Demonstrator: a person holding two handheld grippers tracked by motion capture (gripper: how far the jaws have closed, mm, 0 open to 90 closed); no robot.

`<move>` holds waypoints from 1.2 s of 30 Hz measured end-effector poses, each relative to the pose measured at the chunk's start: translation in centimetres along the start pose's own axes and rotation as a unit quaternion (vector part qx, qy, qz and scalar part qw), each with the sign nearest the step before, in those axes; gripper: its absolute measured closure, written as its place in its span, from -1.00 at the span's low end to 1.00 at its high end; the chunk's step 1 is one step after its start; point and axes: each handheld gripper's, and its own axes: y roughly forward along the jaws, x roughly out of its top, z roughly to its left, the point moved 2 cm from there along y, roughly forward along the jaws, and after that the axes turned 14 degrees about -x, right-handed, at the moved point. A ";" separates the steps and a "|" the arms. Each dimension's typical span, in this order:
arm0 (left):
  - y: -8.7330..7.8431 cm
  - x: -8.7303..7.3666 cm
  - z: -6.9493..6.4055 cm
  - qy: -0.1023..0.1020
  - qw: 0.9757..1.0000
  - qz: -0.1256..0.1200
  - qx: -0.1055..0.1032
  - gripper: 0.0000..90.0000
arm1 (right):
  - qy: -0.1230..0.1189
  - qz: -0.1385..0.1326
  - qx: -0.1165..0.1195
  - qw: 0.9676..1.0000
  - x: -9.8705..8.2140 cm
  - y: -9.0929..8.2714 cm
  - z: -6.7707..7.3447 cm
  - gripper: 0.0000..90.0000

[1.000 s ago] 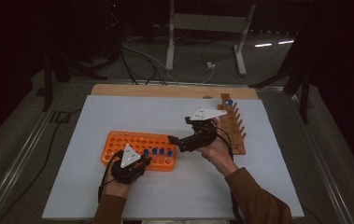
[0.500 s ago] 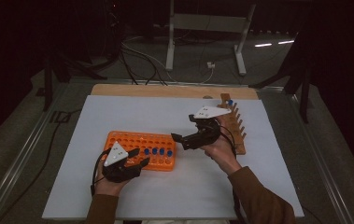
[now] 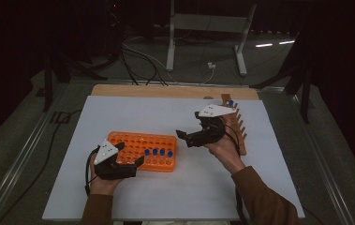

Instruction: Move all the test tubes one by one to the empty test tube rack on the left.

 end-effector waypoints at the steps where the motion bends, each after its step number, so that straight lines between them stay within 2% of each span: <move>1: -0.1 0.0 0.1 -0.003 1.000 -0.001 0.003 -0.96 | 0.001 0.000 -0.002 1.000 0.0 0.0 -0.2 -0.97; 5: -0.3 0.0 0.3 -0.005 1.000 -0.003 0.021 -0.98 | 0.003 0.000 -0.014 1.000 -0.1 0.0 -0.9 -0.97; 9: -0.3 0.0 0.4 -0.006 1.000 -0.009 0.021 -0.98 | 0.003 0.002 -0.030 1.000 -0.2 0.2 -1.7 -0.97; 21: -0.2 -0.1 0.4 -0.005 1.000 -0.005 0.025 -0.98 | 0.029 0.005 -0.084 0.996 -0.4 0.4 -5.3 -0.97; 36: -0.1 -0.2 0.5 -0.005 1.000 -0.004 0.030 -0.98 | 0.045 0.003 -0.118 0.992 -0.5 0.5 -8.0 -0.97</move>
